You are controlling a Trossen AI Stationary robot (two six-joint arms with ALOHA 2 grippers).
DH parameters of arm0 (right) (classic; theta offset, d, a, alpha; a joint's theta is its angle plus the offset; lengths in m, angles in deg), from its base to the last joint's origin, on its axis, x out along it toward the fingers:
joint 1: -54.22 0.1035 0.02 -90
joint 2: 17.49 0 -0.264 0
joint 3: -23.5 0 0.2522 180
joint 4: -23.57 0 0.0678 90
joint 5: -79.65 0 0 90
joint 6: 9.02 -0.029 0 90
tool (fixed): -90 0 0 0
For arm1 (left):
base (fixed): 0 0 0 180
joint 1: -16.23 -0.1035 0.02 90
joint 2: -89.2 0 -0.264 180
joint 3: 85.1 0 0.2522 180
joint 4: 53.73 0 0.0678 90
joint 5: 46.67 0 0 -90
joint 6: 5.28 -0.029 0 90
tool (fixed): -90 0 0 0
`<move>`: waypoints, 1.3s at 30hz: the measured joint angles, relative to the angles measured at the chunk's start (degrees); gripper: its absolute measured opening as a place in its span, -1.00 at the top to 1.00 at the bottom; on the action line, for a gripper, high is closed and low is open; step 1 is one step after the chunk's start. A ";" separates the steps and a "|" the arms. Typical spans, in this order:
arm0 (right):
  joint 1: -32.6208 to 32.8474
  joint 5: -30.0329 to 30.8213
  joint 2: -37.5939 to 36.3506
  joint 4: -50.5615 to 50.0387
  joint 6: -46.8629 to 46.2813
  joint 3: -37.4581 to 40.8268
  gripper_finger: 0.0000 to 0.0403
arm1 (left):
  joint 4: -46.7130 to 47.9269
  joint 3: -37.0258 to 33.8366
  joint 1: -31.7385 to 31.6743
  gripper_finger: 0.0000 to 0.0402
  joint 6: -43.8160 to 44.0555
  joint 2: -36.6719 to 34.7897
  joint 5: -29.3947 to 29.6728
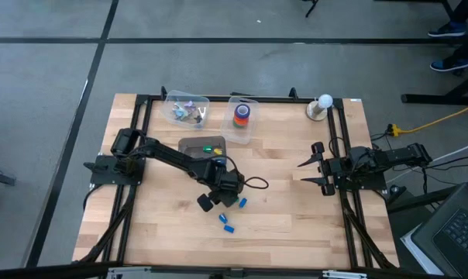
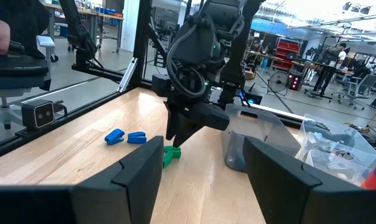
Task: Pick and place Stapler, Stapler remover, tape
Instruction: Put the green stapler into the black bin
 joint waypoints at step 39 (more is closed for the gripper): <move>0.01 0.00 0.00 0.00 -0.01 0.00 -0.12 | 0.77 1.79 1.05 0.71 23.08 4.47 7.55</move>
